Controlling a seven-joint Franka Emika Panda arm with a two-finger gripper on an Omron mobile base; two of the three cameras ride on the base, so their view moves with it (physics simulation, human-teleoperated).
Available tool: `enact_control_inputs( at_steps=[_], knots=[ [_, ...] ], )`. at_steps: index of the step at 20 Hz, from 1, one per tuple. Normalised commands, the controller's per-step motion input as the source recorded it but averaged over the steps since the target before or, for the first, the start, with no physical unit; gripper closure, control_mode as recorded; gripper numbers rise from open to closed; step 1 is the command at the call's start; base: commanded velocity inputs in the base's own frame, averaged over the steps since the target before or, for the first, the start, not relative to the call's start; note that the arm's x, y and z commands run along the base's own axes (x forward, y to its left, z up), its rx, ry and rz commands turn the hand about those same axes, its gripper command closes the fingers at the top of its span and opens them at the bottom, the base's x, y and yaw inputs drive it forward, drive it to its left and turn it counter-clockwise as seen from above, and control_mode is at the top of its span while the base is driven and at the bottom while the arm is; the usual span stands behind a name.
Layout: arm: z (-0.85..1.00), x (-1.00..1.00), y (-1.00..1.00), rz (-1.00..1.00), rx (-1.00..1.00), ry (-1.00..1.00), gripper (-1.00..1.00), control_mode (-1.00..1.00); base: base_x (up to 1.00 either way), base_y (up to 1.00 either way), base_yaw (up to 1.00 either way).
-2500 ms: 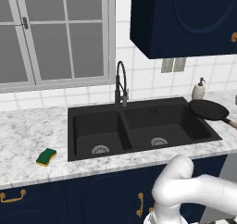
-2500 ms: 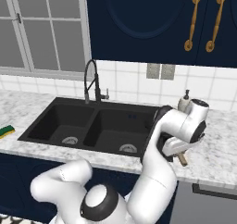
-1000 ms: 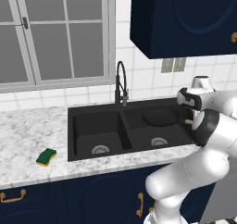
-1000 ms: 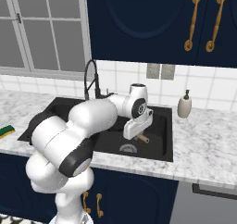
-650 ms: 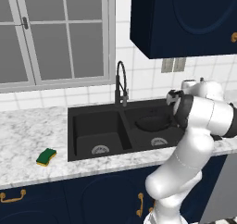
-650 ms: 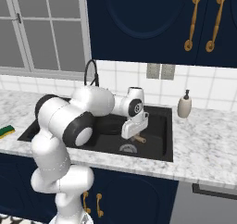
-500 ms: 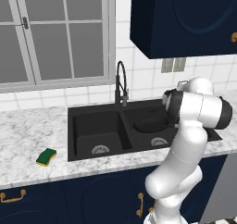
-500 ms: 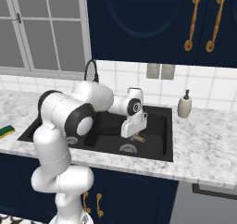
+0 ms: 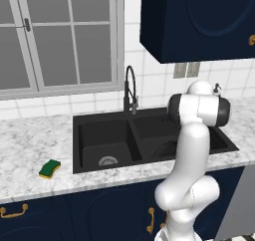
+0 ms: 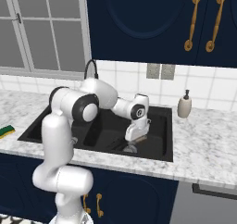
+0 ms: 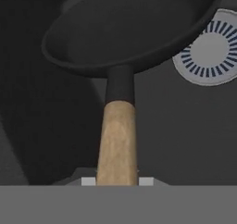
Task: Pick the pan and sponge and place them into the sink. Then turn on the water.
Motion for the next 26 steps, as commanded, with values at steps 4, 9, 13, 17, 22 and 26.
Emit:
enact_control_inputs(
  at_steps=[4,9,13,17,22,26],
  knots=[
    [-0.22,0.14,-0.03,0.0,0.17,-0.1,1.0,-1.0,0.0,0.0,0.0],
    [-0.13,0.34,0.0,-0.04,0.14,-0.14,1.0,-1.0,0.0,0.0,0.0],
    [-0.2,0.44,0.0,-0.08,0.13,-0.1,1.0,-1.0,0.0,0.0,0.0],
    [-0.42,0.6,0.0,-0.15,0.07,-0.14,1.0,-1.0,0.0,0.0,0.0],
    [-0.74,0.73,0.0,-0.22,0.01,-0.15,1.0,-1.0,0.0,0.0,0.0],
    [-0.74,0.76,0.08,-0.2,0.02,-0.07,1.0,-1.0,0.0,0.0,0.0]
  ],
)
